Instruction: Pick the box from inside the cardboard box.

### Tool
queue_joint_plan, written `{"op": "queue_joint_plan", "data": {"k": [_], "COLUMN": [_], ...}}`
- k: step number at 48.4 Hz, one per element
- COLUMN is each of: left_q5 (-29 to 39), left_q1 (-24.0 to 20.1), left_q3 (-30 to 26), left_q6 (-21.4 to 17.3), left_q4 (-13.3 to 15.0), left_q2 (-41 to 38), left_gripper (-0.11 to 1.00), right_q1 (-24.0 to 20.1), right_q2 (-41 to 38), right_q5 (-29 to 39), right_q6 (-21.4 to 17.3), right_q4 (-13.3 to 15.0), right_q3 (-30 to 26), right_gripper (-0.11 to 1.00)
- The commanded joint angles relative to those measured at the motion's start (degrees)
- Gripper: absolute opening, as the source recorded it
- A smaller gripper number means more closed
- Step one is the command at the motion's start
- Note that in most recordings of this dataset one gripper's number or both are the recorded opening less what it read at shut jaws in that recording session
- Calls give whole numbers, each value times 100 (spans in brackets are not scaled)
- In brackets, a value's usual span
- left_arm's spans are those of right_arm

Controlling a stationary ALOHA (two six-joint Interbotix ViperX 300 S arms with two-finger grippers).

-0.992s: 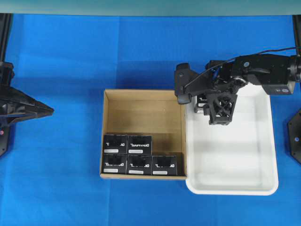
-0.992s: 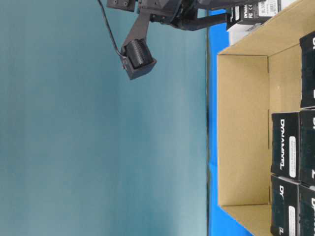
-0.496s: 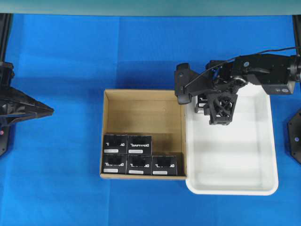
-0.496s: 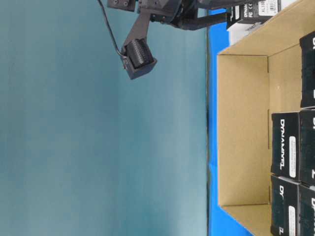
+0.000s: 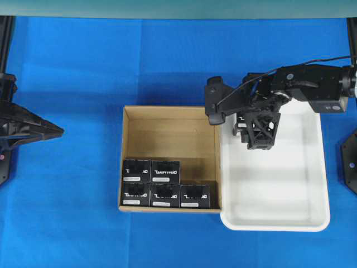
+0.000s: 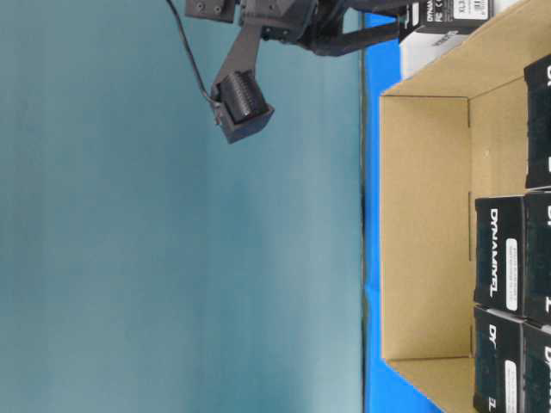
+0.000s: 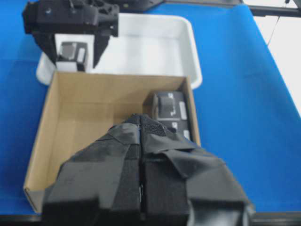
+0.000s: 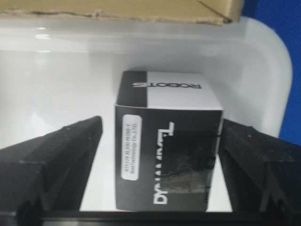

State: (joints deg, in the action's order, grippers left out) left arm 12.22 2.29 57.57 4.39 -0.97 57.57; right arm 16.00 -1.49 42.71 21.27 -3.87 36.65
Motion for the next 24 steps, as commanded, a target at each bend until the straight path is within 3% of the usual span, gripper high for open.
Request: {"op": "queue_joint_plan", "data": {"k": [1,24], "left_q5": [-26,-26], "left_q1": [26,53], "left_q3": [-158,-167], "left_q6": [0,9], "left_q4": [-9,-9], "left_q2": [-44,-35], "left_gripper": [-7,-7], "right_q1": [-18,202], "right_q2": [97,1415], "right_q5": [62,1354], "right_q6": [-26,-308], "right_q4": [-26,-26], "right_q3": [-114,-1037], "right_gripper": [92,92]}}
